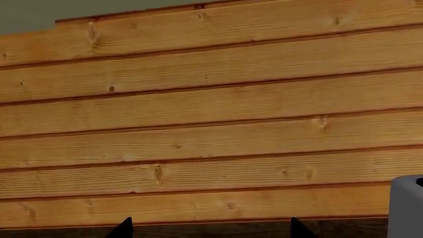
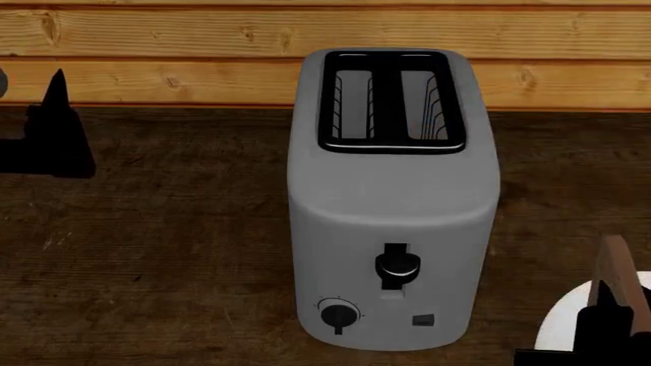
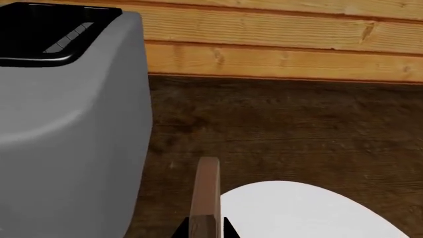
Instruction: Place the toasted item on a plate.
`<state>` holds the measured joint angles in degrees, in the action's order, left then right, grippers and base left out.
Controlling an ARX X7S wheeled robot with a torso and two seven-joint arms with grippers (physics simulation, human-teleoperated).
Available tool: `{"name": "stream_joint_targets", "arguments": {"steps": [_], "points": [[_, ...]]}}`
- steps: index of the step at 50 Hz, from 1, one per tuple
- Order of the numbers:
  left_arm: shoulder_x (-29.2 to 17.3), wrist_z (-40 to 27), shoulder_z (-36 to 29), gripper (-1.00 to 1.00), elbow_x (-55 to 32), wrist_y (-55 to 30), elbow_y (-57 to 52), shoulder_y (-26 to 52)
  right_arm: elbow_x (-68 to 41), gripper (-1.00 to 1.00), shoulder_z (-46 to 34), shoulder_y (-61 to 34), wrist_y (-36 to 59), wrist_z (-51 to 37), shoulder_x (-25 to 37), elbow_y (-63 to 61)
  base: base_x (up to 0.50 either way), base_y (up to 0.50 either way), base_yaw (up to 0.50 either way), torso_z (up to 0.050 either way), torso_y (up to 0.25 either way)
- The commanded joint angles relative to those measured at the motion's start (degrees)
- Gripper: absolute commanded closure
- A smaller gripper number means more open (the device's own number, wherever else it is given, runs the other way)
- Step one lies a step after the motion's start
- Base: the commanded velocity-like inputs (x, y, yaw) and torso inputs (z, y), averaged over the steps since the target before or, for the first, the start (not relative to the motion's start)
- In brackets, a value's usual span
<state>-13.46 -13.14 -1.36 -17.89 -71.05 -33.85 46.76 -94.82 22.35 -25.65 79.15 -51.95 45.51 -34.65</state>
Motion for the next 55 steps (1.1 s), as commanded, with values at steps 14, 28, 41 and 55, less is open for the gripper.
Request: {"name": "stream_joint_targets", "arguments": {"steps": [14, 28, 41, 55], "points": [[-0.07, -0.6, -0.56, -1.0, -0.43, 0.55, 0.58, -0.26, 17.83, 1.0, 1.14, 5.76, -6.56, 17.52, -1.95, 3.43, 0.0, 0.0, 0.0, 0.0, 0.0], [-0.25, -0.86, -0.26, -1.0, -1.04, -0.11, 0.05, 0.16, 18.93, -1.0, 0.87, 6.35, -7.6, 17.54, -1.45, 2.33, 0.0, 0.0, 0.0, 0.0, 0.0], [-0.38, -1.25, -0.35, -1.0, -1.4, -0.45, -0.43, 0.28, 17.53, -1.0, 1.44, 5.44, -7.29, 15.76, 0.02, 0.84, 0.0, 0.0, 0.0, 0.0, 0.0], [-0.31, -1.57, -0.88, -1.0, -1.67, -0.25, -0.18, 0.5, 4.98, -1.0, 1.62, -3.78, -4.1, 5.3, 7.51, -1.28, 0.0, 0.0, 0.0, 0.0, 0.0]]}}
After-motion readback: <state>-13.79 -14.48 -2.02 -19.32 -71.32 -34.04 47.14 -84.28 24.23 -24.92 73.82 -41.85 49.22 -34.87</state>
